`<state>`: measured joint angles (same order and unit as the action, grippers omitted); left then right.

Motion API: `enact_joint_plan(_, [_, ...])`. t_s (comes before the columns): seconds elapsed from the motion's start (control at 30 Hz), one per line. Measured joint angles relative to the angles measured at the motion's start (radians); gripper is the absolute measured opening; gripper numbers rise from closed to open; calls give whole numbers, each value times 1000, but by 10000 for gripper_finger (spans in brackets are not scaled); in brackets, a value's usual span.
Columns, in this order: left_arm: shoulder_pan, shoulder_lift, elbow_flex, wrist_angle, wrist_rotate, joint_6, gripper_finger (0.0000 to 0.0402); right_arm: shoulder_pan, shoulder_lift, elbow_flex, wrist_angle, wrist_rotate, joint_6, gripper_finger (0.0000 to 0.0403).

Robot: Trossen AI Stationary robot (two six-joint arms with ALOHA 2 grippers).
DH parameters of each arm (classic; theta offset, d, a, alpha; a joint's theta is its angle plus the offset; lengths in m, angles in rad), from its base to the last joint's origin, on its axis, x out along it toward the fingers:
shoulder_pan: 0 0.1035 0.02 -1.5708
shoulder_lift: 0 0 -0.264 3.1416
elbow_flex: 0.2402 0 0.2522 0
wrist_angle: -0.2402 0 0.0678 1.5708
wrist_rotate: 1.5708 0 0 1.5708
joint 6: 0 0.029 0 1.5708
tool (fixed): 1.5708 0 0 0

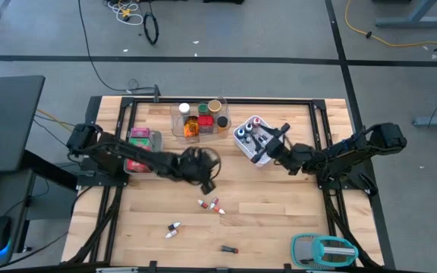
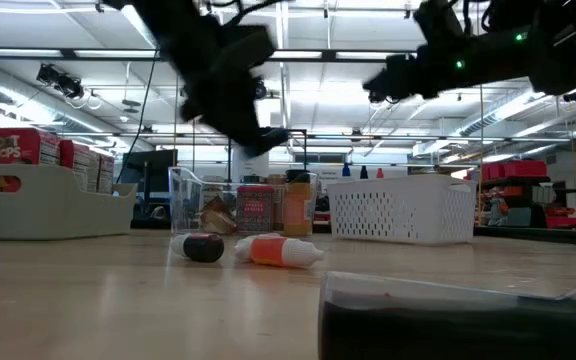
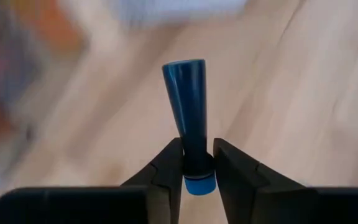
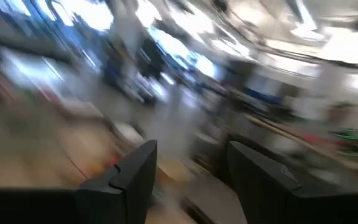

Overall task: Pick & Place Kitchen Items
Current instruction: Put the blue food coloring bottle into the white bin

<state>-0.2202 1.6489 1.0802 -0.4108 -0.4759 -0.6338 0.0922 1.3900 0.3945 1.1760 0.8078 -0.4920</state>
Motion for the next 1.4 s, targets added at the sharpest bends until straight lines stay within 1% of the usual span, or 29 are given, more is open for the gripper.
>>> enact_joint_plan(0.07, [43,0,25,89,6,127,89,22,-9,0,-55,149,-57,208])
enact_joint_plan(0.13, [83,0,41,187,37,253,91,47,-27,0,-91,276,-92,208])
enact_joint_plan(0.23, [141,-1,53,343,122,422,91,85,-64,0,-109,474,-175,208])
enact_joint_plan(0.3, [175,-2,53,407,186,482,88,110,-108,0,-107,608,-233,208])
enact_joint_plan(0.37, [204,-2,53,427,231,498,88,134,-166,0,-107,690,-271,208])
enact_joint_plan(0.43, [228,-1,53,430,233,500,89,149,-225,0,-104,692,-273,208])
enact_joint_plan(0.5, [250,5,53,437,229,500,91,163,-282,-14,-104,636,-273,208])
enact_joint_plan(0.6, [279,13,52,453,243,500,90,183,-356,-69,-107,570,-259,208])
enact_joint_plan(0.67, [291,30,54,490,267,500,88,195,-404,-124,-109,547,-215,208])
enact_joint_plan(0.7, [295,34,49,484,277,500,87,197,-427,-156,-108,524,-182,208])
enact_joint_plan(0.73, [296,49,49,512,283,502,87,197,-452,-189,-108,483,-149,208])
enact_joint_plan(0.77, [297,67,54,554,292,507,87,197,-482,-226,-111,423,-120,208])
enact_joint_plan(0.8, [300,78,54,570,297,512,87,196,-505,-261,-109,342,-89,208])
enact_joint_plan(0.87, [301,110,51,638,310,520,89,190,-547,-326,-107,118,-47,208])
enact_joint_plan(0.93, [305,146,53,707,317,524,90,176,-580,-377,-115,-107,-38,208])
enact_joint_plan(0.97, [307,162,53,739,318,524,90,168,-588,-381,-122,-184,-28,208])
enact_joint_plan(1.0, [309,182,57,772,317,526,89,162,-599,-377,-140,-237,-14,208])
enact_joint_plan(1.1, [318,239,90,829,316,539,87,137,-611,-371,-139,-323,21,208])
enact_joint_plan(1.2, [329,308,152,837,317,542,88,113,-610,-371,-177,-381,35,208])
enact_joint_plan(1.4, [347,423,257,815,317,578,92,80,-609,-371,-208,-398,62,208])
